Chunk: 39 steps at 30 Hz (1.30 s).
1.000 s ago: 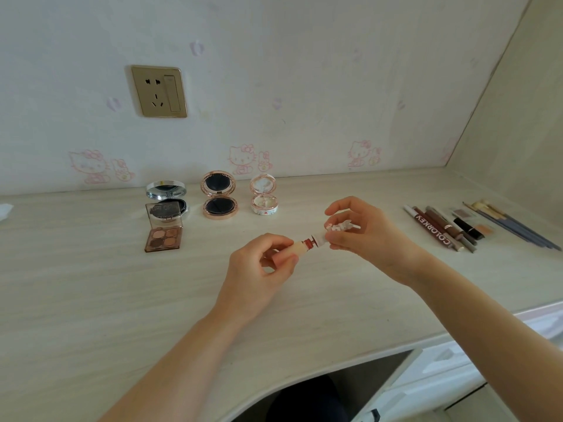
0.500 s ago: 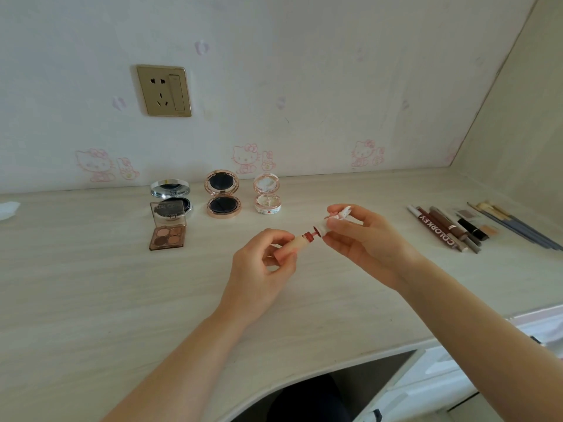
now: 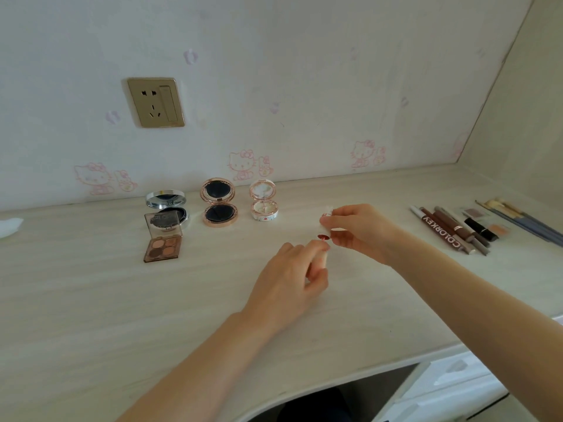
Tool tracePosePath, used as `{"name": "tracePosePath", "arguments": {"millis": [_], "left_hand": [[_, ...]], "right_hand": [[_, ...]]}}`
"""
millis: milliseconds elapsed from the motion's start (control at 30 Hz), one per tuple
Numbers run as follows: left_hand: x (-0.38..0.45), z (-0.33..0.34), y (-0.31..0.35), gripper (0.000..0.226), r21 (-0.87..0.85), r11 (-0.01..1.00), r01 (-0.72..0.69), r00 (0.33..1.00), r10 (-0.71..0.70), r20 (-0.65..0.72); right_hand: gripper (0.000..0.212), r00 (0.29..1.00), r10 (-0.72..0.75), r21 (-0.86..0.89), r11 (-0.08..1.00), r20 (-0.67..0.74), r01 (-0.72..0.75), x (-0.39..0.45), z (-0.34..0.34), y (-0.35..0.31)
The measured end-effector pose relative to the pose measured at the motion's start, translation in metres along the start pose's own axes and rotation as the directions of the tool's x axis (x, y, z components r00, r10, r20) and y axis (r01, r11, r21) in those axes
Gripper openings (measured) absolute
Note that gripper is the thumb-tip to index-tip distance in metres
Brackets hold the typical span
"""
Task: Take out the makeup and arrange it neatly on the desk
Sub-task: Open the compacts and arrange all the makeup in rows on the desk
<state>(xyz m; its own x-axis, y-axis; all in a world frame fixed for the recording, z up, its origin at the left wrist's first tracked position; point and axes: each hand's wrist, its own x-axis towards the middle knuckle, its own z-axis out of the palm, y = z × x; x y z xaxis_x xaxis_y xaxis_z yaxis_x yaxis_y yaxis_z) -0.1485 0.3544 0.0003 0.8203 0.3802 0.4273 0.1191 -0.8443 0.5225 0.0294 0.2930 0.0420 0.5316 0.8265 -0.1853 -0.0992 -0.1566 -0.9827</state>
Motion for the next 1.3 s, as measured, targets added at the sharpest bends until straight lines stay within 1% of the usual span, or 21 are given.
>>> {"name": "tracePosePath", "arguments": {"millis": [133,267,367,433,567,733,800,933,1067,1167,1300], "left_hand": [[0.014,0.011,0.001,0.030,0.132,0.991,-0.009,1.000,0.006,0.025],[0.023,0.019,0.000,0.033,0.229,0.973,-0.007,1.000,0.009,-0.004],[0.028,0.023,0.000,0.032,0.257,0.966,0.016,0.999,-0.005,-0.043],[0.031,0.025,-0.003,0.030,0.267,0.962,0.048,0.996,-0.027,-0.081],[0.040,0.028,-0.006,0.031,0.261,0.960,0.104,0.992,-0.081,-0.096],[0.039,0.034,-0.007,0.039,0.272,0.956,0.110,0.992,-0.088,-0.091],[0.037,0.034,-0.006,0.038,0.260,0.961,0.095,0.992,-0.071,-0.101],[0.035,0.033,-0.005,0.031,0.246,0.967,0.069,0.993,-0.043,-0.107],[0.035,0.032,-0.005,0.035,0.259,0.963,0.073,0.993,-0.047,-0.105],[0.034,0.031,-0.004,0.033,0.254,0.964,0.080,0.990,-0.046,-0.135],[0.033,0.029,-0.002,0.034,0.252,0.964,0.082,0.988,-0.046,-0.148]], "right_hand": [[0.014,0.998,0.055,-0.088,0.995,0.006,-0.055,0.024,-0.002,-0.005],[0.032,0.997,0.078,-0.217,0.973,0.012,-0.073,0.043,0.003,-0.008],[0.034,0.996,0.093,-0.323,0.943,0.014,-0.084,0.054,0.007,-0.007],[0.035,0.997,0.070,-0.400,0.915,0.020,-0.056,0.059,0.011,-0.008],[0.041,0.999,0.034,-0.503,0.864,0.024,-0.017,0.065,0.017,-0.012],[0.035,0.998,0.063,-0.557,0.829,0.021,-0.041,0.071,0.015,-0.011],[0.037,0.998,0.064,-0.566,0.824,0.024,-0.039,0.072,0.014,-0.008],[0.039,0.999,0.044,-0.589,0.808,0.026,-0.021,0.072,0.014,-0.004],[0.042,0.999,0.015,-0.600,0.800,0.029,0.005,0.072,0.011,-0.001],[0.038,1.000,-0.002,-0.618,0.786,0.021,0.015,0.070,0.009,-0.002],[0.038,0.999,-0.035,-0.592,0.804,0.029,0.046,0.064,0.003,-0.002]]}}
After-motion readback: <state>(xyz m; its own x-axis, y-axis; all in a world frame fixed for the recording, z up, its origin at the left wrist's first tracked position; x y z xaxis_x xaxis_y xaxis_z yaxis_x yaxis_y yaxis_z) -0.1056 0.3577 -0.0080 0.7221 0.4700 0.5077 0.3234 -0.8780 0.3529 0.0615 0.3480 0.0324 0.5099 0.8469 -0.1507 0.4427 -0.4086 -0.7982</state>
